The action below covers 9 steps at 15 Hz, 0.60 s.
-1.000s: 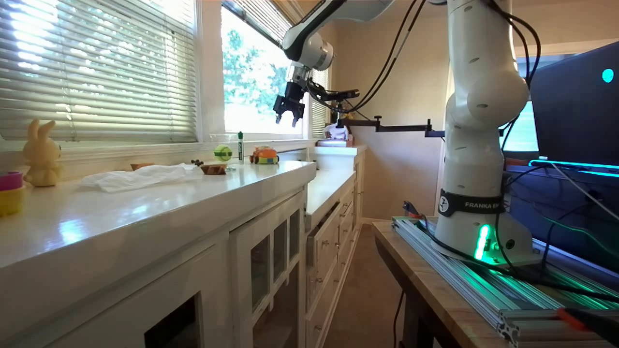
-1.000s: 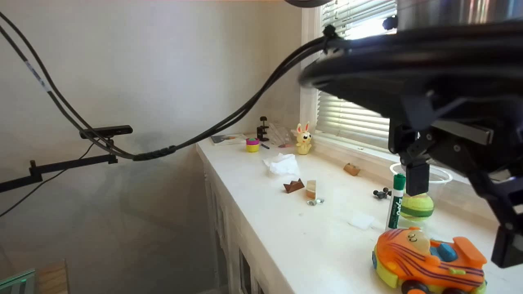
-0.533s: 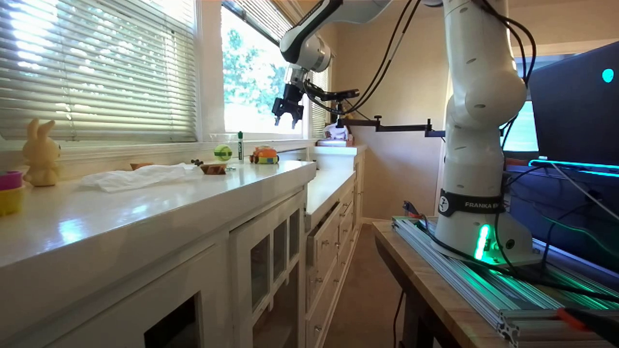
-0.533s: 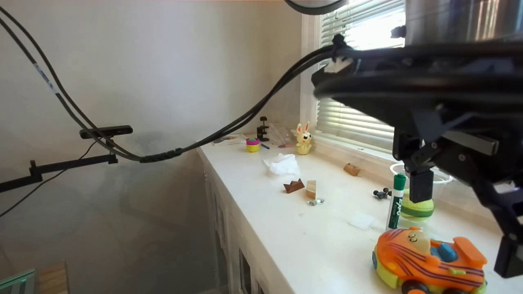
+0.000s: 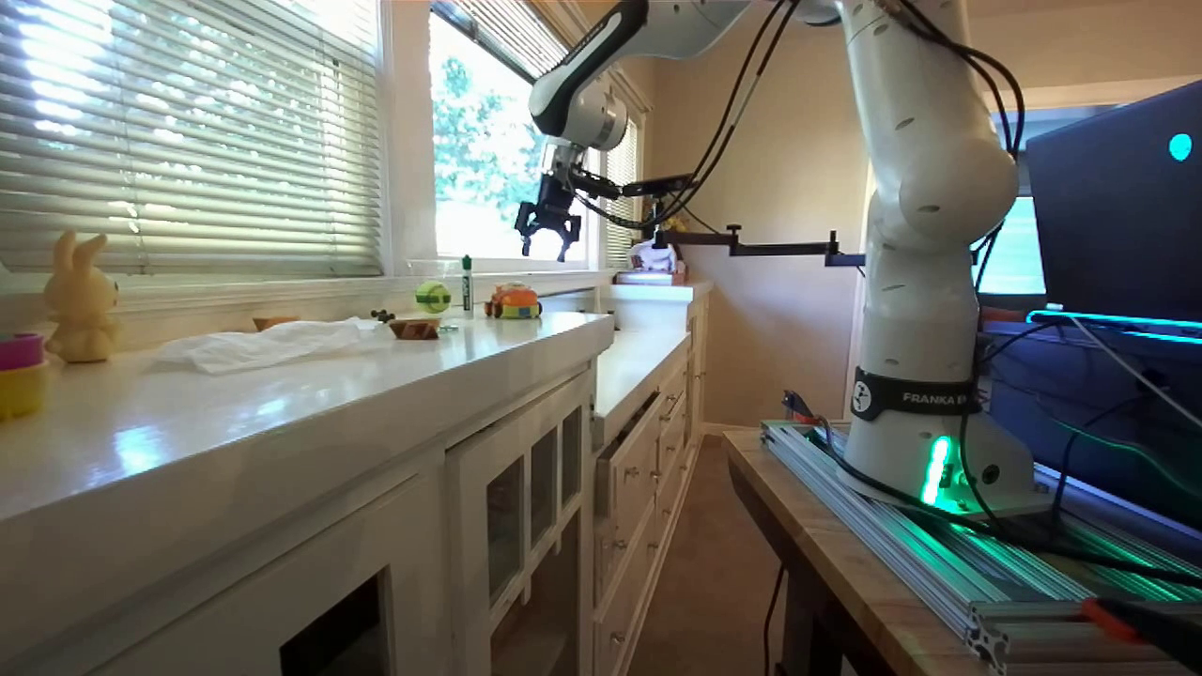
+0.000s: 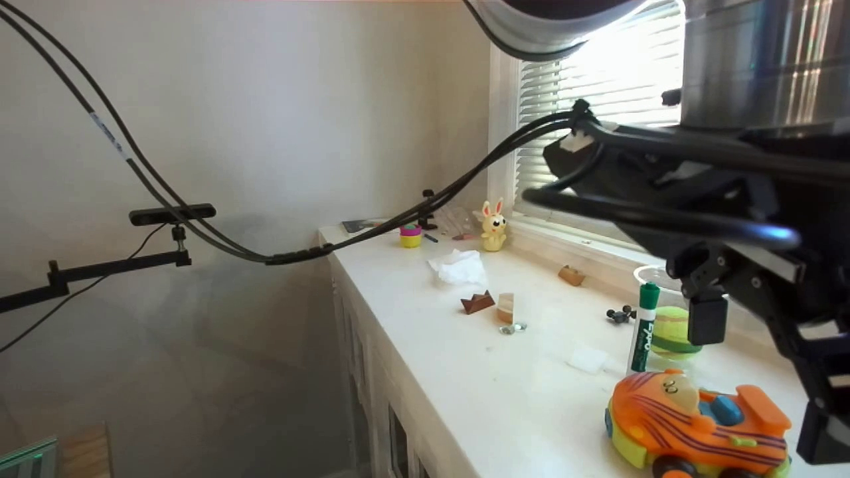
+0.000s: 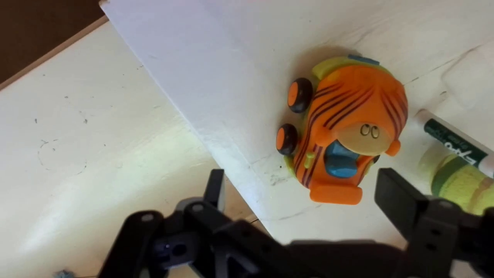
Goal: Turn the toy car backwards
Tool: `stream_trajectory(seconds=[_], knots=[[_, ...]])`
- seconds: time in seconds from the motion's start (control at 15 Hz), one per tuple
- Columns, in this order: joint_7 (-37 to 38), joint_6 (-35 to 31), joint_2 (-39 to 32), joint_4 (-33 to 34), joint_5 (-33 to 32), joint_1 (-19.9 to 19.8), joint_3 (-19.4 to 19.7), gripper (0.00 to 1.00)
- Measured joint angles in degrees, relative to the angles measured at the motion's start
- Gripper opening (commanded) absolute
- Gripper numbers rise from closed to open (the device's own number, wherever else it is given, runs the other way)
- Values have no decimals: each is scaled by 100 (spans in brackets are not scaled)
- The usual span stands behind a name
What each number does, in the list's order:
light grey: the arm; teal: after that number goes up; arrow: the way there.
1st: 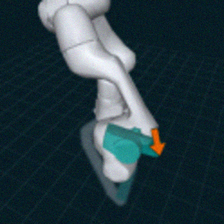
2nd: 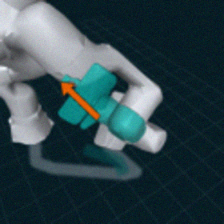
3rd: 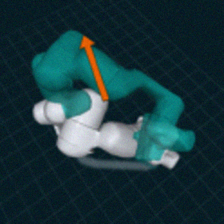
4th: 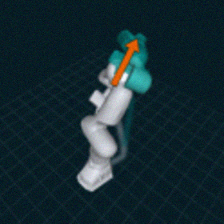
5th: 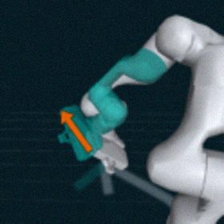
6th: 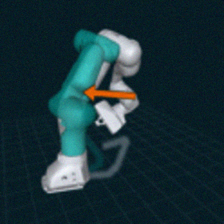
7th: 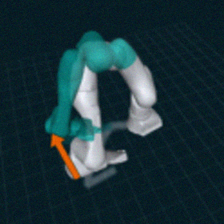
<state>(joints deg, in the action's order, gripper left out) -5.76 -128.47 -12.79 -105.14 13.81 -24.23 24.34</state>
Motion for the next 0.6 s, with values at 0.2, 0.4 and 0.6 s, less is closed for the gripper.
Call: stream_trajectory(seconds=[0.2,0.4,0.6], knots=[[192,63,-235,298,2,-43,-132,100],[313,235,-456,619,28,-82,-257,100],[391,426,-656,902,68,-127,-382,100]])
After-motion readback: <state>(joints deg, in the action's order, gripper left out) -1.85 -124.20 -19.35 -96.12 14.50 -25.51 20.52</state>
